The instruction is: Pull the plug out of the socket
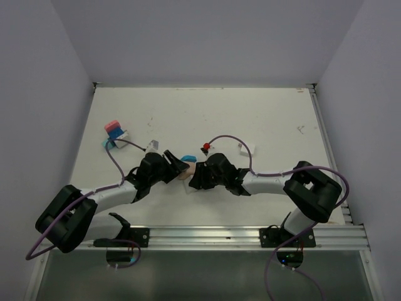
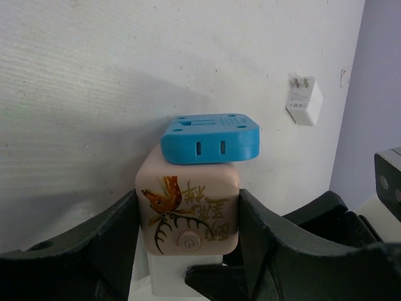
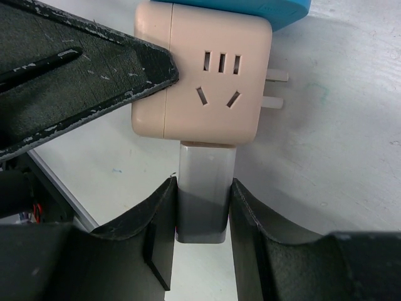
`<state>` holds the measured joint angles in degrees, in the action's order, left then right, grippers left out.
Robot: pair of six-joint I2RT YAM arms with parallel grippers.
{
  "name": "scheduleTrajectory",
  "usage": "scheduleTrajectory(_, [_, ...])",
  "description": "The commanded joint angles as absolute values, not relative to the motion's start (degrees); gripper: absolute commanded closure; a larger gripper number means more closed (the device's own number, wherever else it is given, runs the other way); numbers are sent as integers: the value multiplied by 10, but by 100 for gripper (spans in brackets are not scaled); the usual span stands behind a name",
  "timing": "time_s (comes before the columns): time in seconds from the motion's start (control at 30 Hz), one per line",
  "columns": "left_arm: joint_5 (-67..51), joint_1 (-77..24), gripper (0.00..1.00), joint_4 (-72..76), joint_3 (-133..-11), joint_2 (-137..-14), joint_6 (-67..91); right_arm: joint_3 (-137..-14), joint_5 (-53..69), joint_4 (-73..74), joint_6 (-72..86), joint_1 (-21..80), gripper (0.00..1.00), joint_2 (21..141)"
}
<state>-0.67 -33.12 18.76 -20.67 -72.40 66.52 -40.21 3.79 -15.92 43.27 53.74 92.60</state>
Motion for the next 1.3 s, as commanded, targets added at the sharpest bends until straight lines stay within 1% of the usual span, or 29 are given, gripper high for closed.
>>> scheduleTrajectory(0.0, [-20, -334, 45, 206, -212, -709, 651, -406, 33, -162, 393, 541, 100, 902])
scheduleTrajectory(0.03, [-22, -334, 32, 204, -211, -709, 653, -406, 33, -163, 392, 541, 100, 903])
scheduleTrajectory(0.07, [-23, -334, 27, 203, -211, -708, 653, -406, 35, -163, 393, 541, 100, 903])
scheduleTrajectory(0.23, [-21, -334, 10, 196, -211, -708, 660, -407, 43, -169, 392, 541, 100, 904])
scheduleTrajectory(0.33, [-23, -334, 7, 198, -211, -715, 667, -404, 47, -174, 393, 541, 100, 903])
scheduleTrajectory(0.43, [-25, -334, 5, 202, -213, -736, 678, -403, 54, -179, 395, 541, 100, 904])
scheduleTrajectory(0.6, [-39, -334, 6, 229, -212, -771, 703, -402, 65, -195, 407, 541, 100, 910])
scheduleTrajectory(0.7, [-42, -334, 9, 245, -214, -787, 710, -401, 68, -198, 408, 541, 100, 911])
scheduleTrajectory(0.77, [-40, -334, 13, 251, -214, -790, 715, -400, 68, -199, 408, 541, 100, 912])
scheduleTrajectory(0.87, [-33, -334, 22, 253, -214, -784, 719, -397, 67, -200, 408, 541, 100, 913])
scheduleTrajectory(0.93, [-29, -334, 32, 250, -214, -780, 722, -396, 66, -201, 408, 541, 100, 914])
scheduleTrajectory(0.97, [-26, -334, 37, 249, -214, -779, 722, -396, 66, -202, 408, 541, 100, 914])
scheduleTrajectory(1.0, [-25, -334, 47, 248, -213, -778, 723, -396, 67, -202, 408, 541, 100, 914])
scheduleTrajectory(1.07, [-25, -334, 61, 249, -211, -776, 726, -396, 68, -200, 408, 541, 100, 912])
scheduleTrajectory(1.1, [-25, -334, 78, 249, -209, -775, 728, -396, 69, -199, 408, 541, 100, 912])
scheduleTrajectory(1.17, [-17, -334, 94, 251, -207, -766, 732, -401, 70, -188, 408, 541, 100, 909])
scheduleTrajectory(1.2, [-12, -334, 100, 253, -207, -762, 734, -403, 72, -185, 407, 541, 100, 903])
scheduleTrajectory(1.27, [-2, -334, 100, 263, -210, -747, 735, -409, 76, -167, 404, 541, 100, 895])
